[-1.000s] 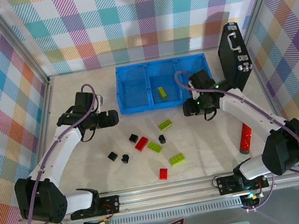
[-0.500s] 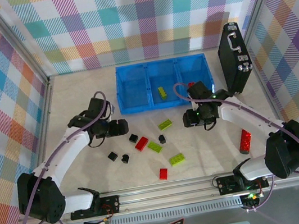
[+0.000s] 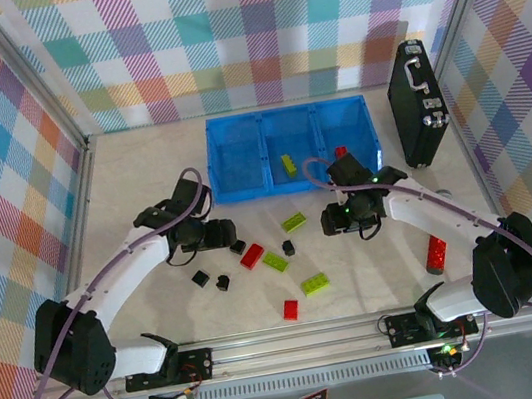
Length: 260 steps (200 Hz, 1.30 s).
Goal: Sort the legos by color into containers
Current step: Move the lego to the center of the table.
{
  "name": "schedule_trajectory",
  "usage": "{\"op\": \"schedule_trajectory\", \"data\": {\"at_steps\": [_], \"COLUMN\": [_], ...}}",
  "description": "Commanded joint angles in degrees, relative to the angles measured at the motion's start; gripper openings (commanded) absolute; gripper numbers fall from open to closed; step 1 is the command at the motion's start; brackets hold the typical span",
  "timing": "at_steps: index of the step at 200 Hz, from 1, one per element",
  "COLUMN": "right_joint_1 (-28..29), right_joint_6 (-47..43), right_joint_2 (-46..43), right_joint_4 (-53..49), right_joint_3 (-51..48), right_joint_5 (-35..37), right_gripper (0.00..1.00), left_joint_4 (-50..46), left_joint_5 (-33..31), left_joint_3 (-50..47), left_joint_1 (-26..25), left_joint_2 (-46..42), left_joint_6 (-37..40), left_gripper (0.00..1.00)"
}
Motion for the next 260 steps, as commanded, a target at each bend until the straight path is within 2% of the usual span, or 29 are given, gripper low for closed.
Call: {"op": "schedule_trajectory", "data": {"at_steps": [1, 102, 192, 260], "right_joint_1": [0.44, 0.61, 0.85, 0.88], "right_joint_6": [0.93, 0.37, 0.58, 0.65], "right_joint_2": [-0.80, -1.00, -1.62, -2.12], "right_joint_4": [0.38, 0.91, 0.66, -0.43], "right_joint_3": [-0.95, -1.76, -2.78, -1.91], "right_joint_5": [0.18, -1.69, -1.79, -1.62], "right_gripper": [0.54, 0.54, 0.54, 0.54], "left_joint_4": [-0.27, 0.28, 6.01, 4.70], "left_joint_5": [-1.31, -5.43, -7.71, -9.19], "left_joint_3": [0.46, -0.04, 1.07, 5.63], "left_joint_1": [-1.22, -4.46, -9.15, -9.44], "left_joint_2": [1.14, 2.34, 11.81, 19.94], "left_joint_6": [-1.44, -6.89, -17.43, -14.81], "left_gripper": [0.73, 0.66, 0.65, 0.64]}}
